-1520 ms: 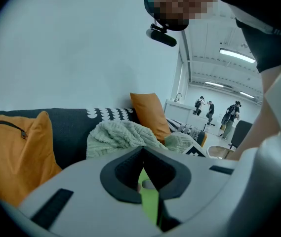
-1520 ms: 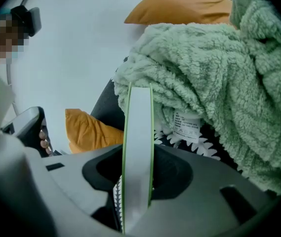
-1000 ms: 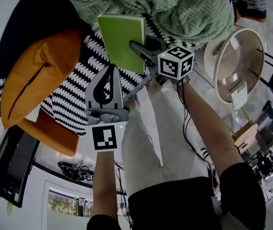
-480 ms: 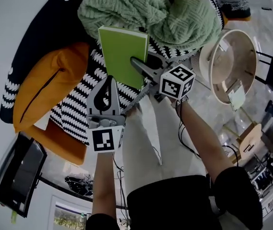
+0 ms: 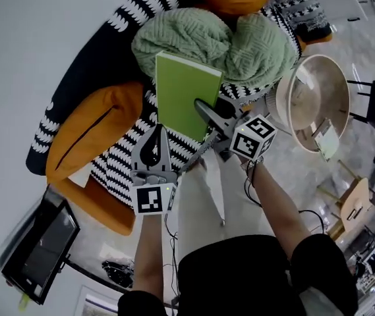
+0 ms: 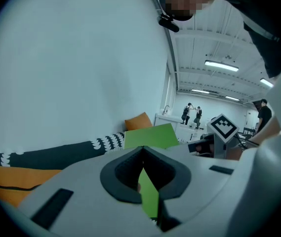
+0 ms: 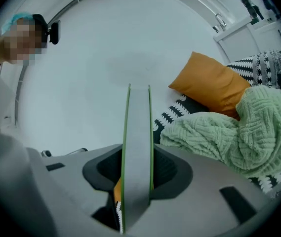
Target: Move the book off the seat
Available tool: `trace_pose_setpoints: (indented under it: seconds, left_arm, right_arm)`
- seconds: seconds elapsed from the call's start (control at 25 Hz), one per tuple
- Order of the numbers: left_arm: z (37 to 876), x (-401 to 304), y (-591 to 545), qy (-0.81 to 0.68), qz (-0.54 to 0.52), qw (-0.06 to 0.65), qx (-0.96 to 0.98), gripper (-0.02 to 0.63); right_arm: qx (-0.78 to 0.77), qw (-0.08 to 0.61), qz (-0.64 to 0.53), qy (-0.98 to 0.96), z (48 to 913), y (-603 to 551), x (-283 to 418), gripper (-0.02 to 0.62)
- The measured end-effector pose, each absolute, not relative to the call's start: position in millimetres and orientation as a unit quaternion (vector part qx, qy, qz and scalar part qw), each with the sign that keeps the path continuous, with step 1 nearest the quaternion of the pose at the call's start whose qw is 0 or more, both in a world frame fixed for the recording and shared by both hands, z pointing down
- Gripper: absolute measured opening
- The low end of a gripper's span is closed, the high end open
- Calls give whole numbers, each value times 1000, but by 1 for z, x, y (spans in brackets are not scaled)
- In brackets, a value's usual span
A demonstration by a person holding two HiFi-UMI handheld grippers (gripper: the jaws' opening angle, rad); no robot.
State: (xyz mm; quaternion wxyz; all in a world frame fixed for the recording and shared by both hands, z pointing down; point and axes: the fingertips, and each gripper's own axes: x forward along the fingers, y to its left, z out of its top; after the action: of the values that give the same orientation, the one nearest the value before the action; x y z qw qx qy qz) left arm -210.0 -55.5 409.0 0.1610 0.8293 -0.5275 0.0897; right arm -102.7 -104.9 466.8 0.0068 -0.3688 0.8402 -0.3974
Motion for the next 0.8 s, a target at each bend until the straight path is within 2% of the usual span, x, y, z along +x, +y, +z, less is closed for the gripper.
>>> trace_pose_setpoints:
  seconds: [0.28,0.8]
  left_arm:
    - [358,-225,-48,-530,72,146,832,11]
    - [278,-221,-23,-533,45,125,836,11]
  right_arm:
    - [-369,33,-365,854,395,-99,-118,146]
    - [-378,77,-322,865,285,-83,-106,146]
